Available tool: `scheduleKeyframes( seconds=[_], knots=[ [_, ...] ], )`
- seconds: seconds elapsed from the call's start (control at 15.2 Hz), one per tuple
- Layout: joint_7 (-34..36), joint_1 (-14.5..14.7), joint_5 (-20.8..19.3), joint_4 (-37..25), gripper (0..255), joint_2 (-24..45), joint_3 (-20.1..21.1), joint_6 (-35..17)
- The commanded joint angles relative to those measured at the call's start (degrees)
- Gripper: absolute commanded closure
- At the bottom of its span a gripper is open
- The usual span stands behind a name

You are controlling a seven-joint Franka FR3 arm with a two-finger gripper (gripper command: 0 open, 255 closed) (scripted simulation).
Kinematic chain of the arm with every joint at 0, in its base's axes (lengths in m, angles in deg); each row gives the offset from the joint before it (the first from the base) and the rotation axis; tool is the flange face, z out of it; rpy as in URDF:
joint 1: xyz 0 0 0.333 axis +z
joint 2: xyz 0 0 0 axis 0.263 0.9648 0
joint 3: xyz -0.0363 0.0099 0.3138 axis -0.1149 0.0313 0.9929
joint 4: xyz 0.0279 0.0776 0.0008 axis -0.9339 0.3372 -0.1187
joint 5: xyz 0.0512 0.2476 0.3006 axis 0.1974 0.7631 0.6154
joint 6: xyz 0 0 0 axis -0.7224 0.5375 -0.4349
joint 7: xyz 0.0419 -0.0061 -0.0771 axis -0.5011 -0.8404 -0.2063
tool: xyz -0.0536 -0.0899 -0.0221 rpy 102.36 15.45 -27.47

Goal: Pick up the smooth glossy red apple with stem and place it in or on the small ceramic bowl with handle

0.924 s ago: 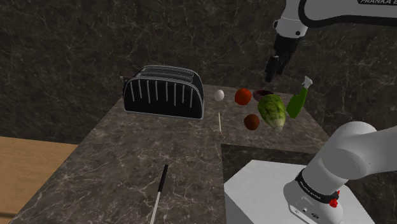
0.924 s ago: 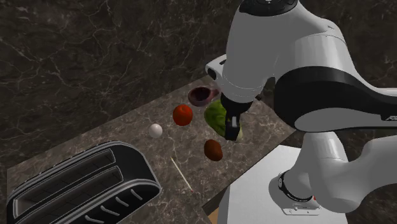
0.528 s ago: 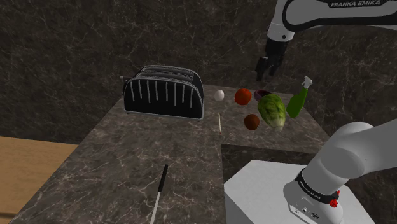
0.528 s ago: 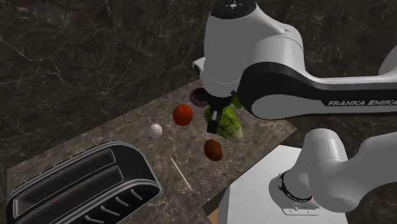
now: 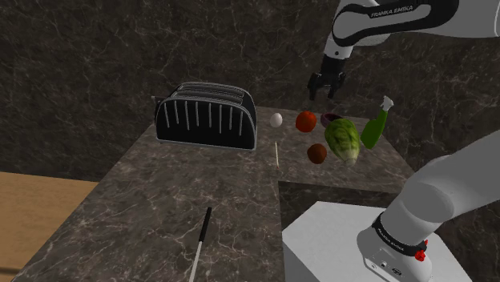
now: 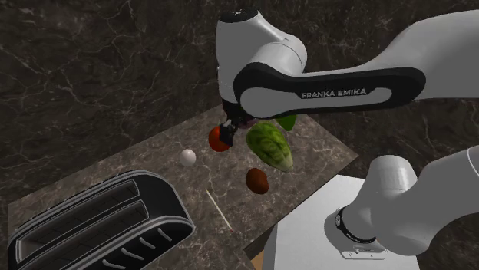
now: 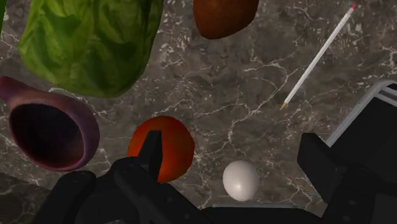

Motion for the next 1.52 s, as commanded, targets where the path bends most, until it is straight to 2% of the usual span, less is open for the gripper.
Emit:
scheduleKeyframes(
  seconds=[0.0,0.66,1.12,1.45],
  knots=[
    [1.13,-0.88,1.22,-1.71,0,3.84,-1.29,-2.09],
    [4.45,-5.16,10.26,-12.52,0,22.44,-6.99,-8.75],
    [3.85,-4.98,11.19,-9.39,0,24.42,-6.69,-13.79],
    [3.79,-4.96,11.27,-9.16,0,24.61,-6.66,-14.20]
  ],
)
